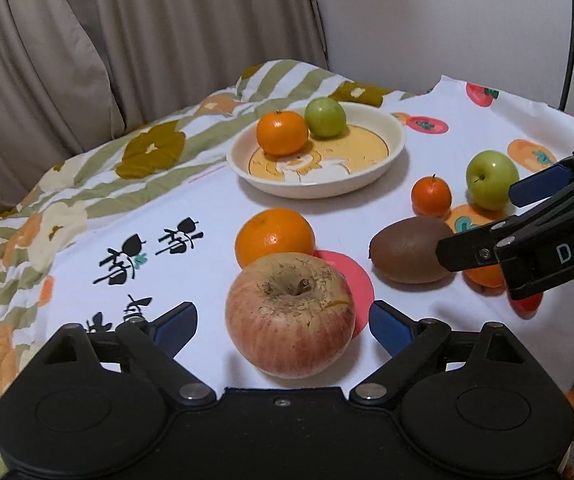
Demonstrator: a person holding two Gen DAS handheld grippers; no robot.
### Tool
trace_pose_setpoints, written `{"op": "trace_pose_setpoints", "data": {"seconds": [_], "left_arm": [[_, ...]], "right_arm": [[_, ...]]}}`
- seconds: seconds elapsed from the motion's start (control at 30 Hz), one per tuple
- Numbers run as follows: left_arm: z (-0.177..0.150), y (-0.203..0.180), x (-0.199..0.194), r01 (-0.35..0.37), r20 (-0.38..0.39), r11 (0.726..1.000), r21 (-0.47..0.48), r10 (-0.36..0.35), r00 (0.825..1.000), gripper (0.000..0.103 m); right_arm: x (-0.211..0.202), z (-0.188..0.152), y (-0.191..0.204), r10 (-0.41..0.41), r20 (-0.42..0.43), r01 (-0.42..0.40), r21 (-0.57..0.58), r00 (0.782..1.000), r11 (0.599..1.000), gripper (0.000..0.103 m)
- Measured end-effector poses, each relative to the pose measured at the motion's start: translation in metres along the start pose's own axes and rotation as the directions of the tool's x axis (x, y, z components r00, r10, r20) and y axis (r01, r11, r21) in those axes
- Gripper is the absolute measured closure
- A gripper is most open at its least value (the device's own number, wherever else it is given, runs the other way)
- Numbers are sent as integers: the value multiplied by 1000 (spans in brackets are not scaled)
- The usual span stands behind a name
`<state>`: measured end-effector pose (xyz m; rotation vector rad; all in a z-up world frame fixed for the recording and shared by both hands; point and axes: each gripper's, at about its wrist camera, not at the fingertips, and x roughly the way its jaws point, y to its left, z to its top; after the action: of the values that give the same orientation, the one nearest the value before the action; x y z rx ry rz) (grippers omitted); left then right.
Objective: Organize fruits
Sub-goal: 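Grasp the red apple with the left tool while the right tool grasps the kiwi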
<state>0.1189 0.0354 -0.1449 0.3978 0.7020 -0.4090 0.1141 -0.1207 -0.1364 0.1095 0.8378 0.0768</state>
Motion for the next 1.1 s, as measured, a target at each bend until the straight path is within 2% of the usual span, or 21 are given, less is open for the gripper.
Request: {"op": "trace_pose_setpoints", "data": {"seconds": [0.2,0.33,0.63,0.77,0.9,1.1], "left_arm": [[1,1,13,5,-17,1000,-9,-5,1000,10],[2,2,19,29,-19,999,-15,-29,999,24],[0,8,17,38,-21,997,-62,-40,999,25],[-2,8,15,29,-27,998,-55,-30,999,25],[-5,9,12,22,-33,998,-53,-24,999,25],[-10,13,7,-8,-40,997,-79,5,999,25]], "right_arm": [[20,6,2,11,-19,-11,0,1000,1000,0],[26,6,7,16,-32,-16,-6,999,1000,0],[37,9,9,22,-51,-22,-3,998,1000,0],[43,11,12,18,-52,-19,-22,998,1000,0],[49,11,16,13,-64,-15,-44,998,999,8],[56,10,19,4,-77,-9,-65,997,998,12]]}}
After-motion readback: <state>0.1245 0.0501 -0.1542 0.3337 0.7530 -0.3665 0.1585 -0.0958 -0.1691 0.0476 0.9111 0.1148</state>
